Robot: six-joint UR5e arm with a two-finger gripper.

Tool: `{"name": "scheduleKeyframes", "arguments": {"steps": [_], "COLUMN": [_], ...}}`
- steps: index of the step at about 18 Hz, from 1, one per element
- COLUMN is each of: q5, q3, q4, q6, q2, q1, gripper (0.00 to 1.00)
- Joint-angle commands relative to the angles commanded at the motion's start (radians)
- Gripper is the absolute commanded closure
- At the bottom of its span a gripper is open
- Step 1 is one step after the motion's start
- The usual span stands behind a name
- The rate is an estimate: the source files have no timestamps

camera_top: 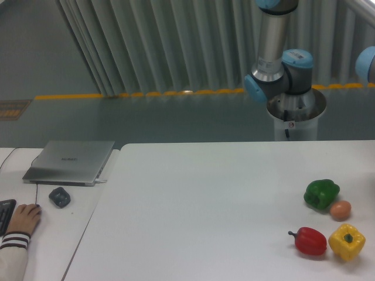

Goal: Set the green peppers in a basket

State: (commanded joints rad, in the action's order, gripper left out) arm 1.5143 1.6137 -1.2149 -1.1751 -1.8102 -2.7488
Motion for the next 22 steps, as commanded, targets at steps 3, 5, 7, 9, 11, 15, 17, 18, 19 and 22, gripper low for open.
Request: {"name": "scheduleKeyframes", "arguments": {"steps": [3,5,7,9,11,15,17,18,19,22], "q5": [-0.042,-0.040,-0.040,-0.040,-0.039,-0.033,-0.033,-0.034,-0.033,0.003], "q3": [0.037,0.038,0.038,0.035,0.032,0.034,0.034,0.037,0.038,0.038], "q4": [0.002,-0.015,-0.075,-0.098,-0.100,-0.092,-0.089,-0.087,-0.087,-0.089], "q6": [0.083,0.107,0.130,0.150,0.166,0.196,0.192,0.189,0.187,0.187], "q2": [0.032,0.041,0.043,0.041,0.037,0.017,0.006,-0.001,-0.008,-0.023], "q1": [0.014,0.056,0.095,0.142,0.185,0.244,0.247,0.248,0.248,0.268], "gripper": [0.00,0.00,0.00,0.00,0.00,0.00,0.00,0.00,0.00,0.00]}}
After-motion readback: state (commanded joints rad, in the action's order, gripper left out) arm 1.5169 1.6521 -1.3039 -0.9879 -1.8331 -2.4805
